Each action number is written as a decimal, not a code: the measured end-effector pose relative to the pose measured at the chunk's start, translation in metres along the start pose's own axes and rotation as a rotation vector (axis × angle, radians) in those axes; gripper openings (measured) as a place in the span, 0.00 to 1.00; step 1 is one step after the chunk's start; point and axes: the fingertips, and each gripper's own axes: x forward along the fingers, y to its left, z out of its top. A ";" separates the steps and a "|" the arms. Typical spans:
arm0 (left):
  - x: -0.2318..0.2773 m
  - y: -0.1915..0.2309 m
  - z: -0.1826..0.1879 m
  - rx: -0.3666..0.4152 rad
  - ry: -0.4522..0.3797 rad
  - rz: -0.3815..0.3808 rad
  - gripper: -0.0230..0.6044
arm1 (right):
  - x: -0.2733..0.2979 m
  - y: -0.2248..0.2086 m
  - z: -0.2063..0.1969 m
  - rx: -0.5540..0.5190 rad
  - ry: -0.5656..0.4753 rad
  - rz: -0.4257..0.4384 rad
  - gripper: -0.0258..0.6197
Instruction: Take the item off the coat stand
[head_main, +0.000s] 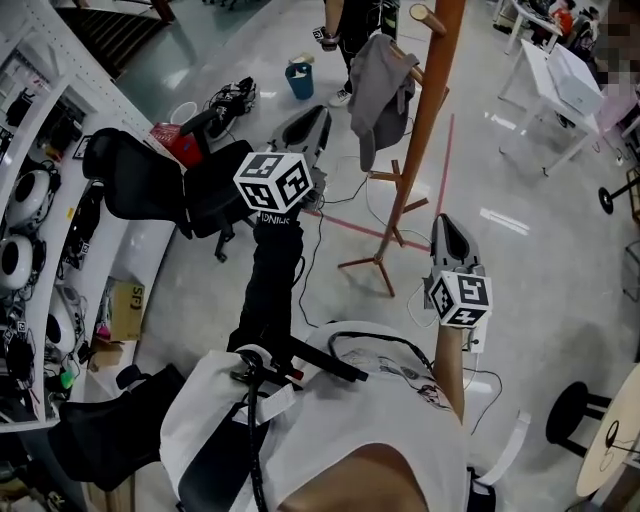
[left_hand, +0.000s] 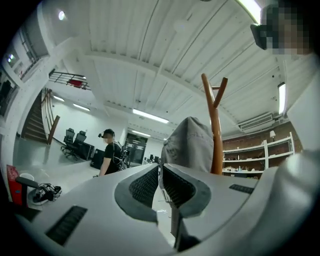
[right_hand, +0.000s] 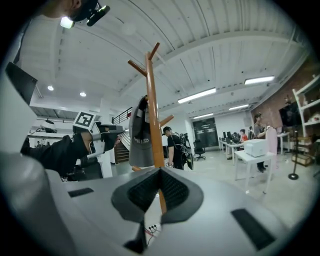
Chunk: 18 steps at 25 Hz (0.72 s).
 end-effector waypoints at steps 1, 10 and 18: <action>0.005 0.001 0.002 -0.002 -0.003 -0.004 0.05 | -0.001 -0.003 0.000 0.001 0.001 -0.008 0.05; 0.046 -0.002 0.008 -0.012 0.010 -0.072 0.18 | -0.009 -0.021 -0.008 0.007 0.014 -0.055 0.05; 0.066 -0.012 0.009 -0.022 0.032 -0.148 0.21 | -0.013 -0.025 -0.010 0.003 0.022 -0.071 0.05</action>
